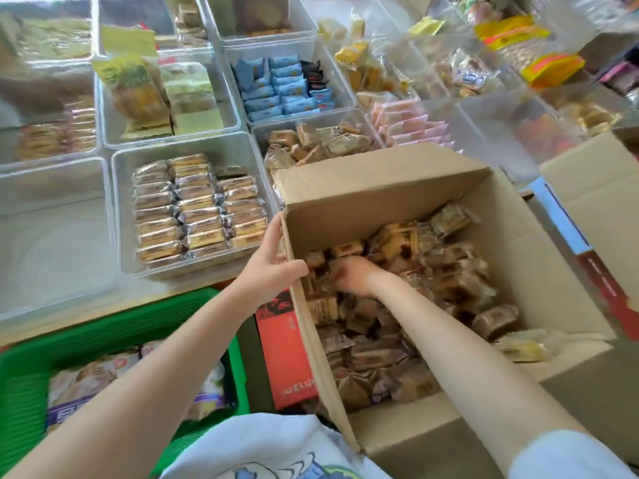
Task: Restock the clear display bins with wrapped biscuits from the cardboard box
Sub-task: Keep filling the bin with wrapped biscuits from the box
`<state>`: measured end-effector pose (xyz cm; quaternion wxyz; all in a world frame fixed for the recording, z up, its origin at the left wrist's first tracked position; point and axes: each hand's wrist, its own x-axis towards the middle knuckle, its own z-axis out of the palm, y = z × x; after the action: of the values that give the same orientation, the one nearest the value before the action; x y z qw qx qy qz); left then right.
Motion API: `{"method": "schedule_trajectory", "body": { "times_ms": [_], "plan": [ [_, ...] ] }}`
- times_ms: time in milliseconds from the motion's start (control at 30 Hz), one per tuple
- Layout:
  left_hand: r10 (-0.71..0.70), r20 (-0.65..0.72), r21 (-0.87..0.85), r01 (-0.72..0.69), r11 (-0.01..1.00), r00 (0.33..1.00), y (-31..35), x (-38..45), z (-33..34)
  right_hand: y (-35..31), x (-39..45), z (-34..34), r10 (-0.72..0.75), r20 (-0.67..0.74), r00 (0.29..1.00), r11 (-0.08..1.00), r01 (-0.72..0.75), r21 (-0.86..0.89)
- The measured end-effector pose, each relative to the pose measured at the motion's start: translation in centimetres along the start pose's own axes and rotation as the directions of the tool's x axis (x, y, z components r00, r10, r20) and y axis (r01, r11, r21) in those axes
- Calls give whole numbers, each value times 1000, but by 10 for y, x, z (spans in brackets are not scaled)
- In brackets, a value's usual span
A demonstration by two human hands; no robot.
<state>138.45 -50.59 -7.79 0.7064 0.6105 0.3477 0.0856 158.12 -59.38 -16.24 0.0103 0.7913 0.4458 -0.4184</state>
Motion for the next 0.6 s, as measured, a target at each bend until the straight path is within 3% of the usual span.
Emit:
{"method": "schedule_trajectory", "body": {
  "times_ms": [100,167,233,367,433,467,533,600],
  "plan": [
    [-8,-32,11,8,1000,999,3,-1,4,1,10,41,-26,145,989,973,58,-224],
    [-19,-47,27,20,999,999,3,-1,3,2,14,63,-44,136,990,935,89,-344],
    [-12,-22,34,13,999,1000,2,-2,2,-1,10,65,-57,117,991,931,95,-351],
    [-30,-6,30,30,999,1000,0,-2,1,-11,-23,11,-24,127,992,998,32,-57],
    [-47,8,11,47,999,999,2,-2,0,-15,-45,-28,-8,54,999,983,-2,184],
    [-51,18,3,51,999,999,3,-3,0,-17,-58,-45,-31,7,999,929,26,369],
    [-59,-3,49,59,997,998,5,-7,-1,-23,-84,-76,-137,-88,987,665,158,730],
    [-17,-103,105,28,994,995,13,-13,-5,-37,-109,-97,-280,-155,947,440,270,857]
  ]
}}
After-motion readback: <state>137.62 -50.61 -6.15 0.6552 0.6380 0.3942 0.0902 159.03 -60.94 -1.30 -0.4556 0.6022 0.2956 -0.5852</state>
